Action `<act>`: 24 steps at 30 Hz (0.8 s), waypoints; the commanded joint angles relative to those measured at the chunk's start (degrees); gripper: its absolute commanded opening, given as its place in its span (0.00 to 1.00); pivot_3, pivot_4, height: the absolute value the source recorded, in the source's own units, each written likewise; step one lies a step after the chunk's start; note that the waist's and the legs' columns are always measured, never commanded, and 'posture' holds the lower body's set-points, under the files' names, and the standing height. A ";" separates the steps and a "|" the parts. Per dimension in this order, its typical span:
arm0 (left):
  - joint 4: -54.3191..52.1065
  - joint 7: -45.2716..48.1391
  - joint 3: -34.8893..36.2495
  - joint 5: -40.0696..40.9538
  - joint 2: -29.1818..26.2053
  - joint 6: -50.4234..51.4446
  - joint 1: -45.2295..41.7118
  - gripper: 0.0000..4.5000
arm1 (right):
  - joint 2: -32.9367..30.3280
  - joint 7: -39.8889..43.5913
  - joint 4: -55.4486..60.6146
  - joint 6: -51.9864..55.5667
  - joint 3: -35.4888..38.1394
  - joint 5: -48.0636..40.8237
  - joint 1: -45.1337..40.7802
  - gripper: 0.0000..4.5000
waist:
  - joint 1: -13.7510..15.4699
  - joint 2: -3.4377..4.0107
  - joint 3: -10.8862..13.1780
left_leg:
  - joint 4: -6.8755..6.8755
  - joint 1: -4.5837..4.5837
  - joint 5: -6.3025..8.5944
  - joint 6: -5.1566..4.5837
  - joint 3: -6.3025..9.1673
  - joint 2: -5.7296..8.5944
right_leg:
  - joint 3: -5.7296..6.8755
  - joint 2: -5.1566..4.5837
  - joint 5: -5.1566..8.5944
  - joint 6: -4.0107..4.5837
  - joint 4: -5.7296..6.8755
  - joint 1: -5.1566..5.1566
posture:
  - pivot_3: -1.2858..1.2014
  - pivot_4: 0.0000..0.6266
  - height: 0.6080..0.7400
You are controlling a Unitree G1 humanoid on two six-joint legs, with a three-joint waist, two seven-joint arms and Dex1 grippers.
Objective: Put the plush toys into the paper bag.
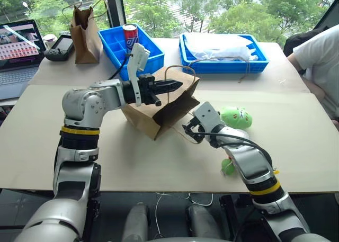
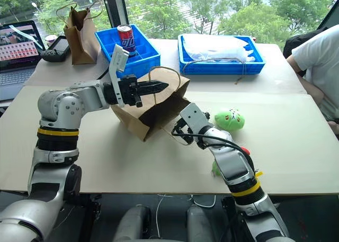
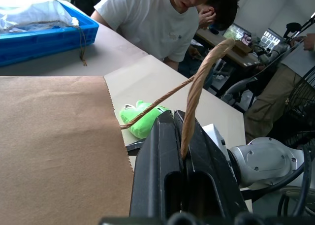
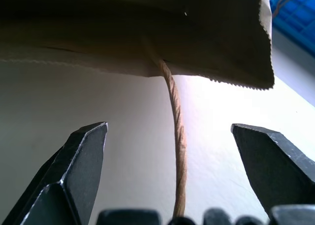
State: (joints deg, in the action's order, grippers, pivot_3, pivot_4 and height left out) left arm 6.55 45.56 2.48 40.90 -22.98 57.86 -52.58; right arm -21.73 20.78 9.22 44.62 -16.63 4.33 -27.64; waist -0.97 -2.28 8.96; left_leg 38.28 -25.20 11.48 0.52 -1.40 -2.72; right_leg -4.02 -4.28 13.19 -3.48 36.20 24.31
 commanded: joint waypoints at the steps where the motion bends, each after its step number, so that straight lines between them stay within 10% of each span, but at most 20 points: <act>1: -1.70 -0.69 0.98 0.85 1.00 -0.17 -0.16 0.00 | 8.59 -0.59 3.46 7.45 9.63 -8.68 -1.61 1.00 | -0.29 0.00 0.00 | -0.01 0.00 0.00 0.00 0.01 -0.01 | -0.01 0.02 0.00 0.00 0.00 0.01 | 0.52 0.24 0.94; 10: -3.41 -1.76 1.63 1.48 2.34 0.35 1.44 0.00 | 8.26 1.82 12.25 18.35 18.02 -17.03 1.83 1.00 | 0.46 0.01 0.00 | -0.04 -0.04 0.00 0.00 0.08 0.04 | 0.03 -0.05 -0.01 0.00 -0.05 -0.04 | 0.52 0.24 0.94; 16: -3.85 -0.18 1.53 1.88 0.96 1.25 1.61 0.00 | -8.41 13.63 23.98 20.18 26.49 -26.03 4.32 1.00 | 0.18 0.06 0.03 | -0.05 -0.03 0.00 0.00 0.09 0.04 | 0.02 -0.03 0.00 -0.01 -0.06 -0.02 | 0.52 0.24 0.94; 24: -2.60 1.19 1.13 2.80 1.27 1.59 -0.15 0.00 | -37.93 36.24 17.63 -8.95 34.32 -19.21 22.04 1.00 | 0.42 0.08 0.04 | -0.05 0.00 0.00 -0.01 0.09 0.05 | 0.03 -0.02 0.05 -0.07 -0.20 -0.16 | 0.52 0.24 0.94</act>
State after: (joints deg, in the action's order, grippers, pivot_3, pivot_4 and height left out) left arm 4.72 45.78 3.29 42.59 -22.00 59.30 -50.76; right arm -58.03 52.08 29.10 41.82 15.79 -15.95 -8.59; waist -0.55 -2.20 9.01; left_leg 38.23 -25.19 11.49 0.51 -1.31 -2.67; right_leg -4.00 -4.31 13.24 -3.55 35.96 24.11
